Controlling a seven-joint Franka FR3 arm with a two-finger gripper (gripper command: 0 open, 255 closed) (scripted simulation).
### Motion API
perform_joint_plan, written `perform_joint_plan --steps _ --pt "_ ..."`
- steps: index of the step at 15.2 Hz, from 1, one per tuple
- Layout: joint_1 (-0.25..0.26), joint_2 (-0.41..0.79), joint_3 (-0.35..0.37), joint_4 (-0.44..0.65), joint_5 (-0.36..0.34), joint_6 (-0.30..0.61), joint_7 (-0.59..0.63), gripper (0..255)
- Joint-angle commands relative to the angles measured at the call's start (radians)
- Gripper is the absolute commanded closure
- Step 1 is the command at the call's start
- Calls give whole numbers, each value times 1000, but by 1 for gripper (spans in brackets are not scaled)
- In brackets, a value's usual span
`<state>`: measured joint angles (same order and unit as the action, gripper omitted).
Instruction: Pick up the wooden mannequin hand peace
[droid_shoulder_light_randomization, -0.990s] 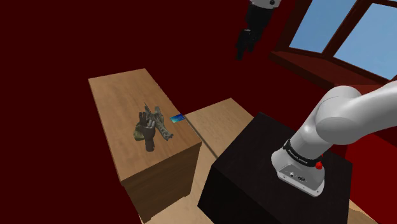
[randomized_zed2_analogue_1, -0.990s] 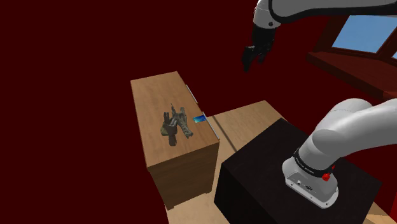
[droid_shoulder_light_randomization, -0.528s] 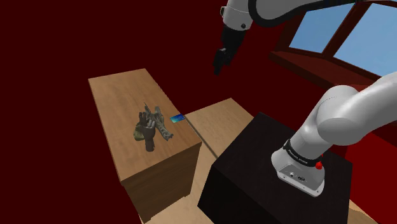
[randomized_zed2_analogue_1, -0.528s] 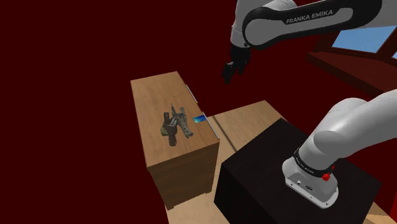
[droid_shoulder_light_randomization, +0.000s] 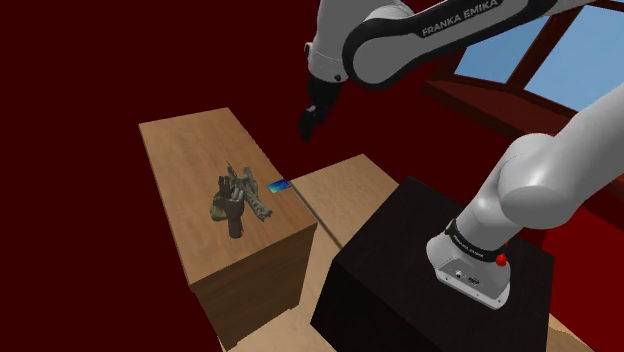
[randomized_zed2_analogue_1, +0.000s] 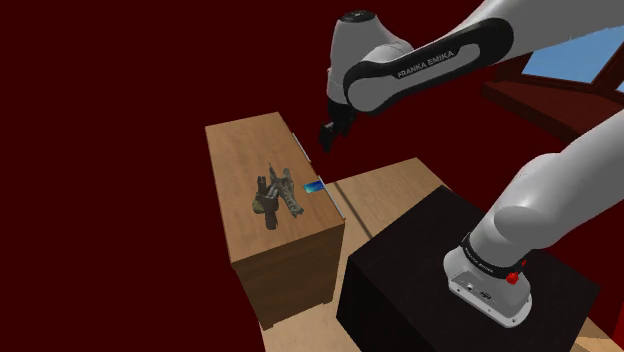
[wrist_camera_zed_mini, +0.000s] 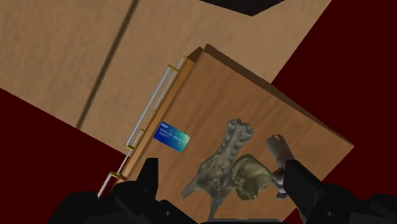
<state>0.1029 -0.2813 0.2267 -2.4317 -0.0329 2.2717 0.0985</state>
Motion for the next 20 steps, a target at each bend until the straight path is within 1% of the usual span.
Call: perform_joint_plan --steps 1,5,10,15,20 --pt "3 67 21 12 -25 63 17 0" --pt "9 213 60 68 -103 159 72 0" --pt "35 401 84 166 -243 247 166 0" --pt "99 588 65 294 -389 298 257 0" --pt "183 770 27 448 -500 324 315 0"
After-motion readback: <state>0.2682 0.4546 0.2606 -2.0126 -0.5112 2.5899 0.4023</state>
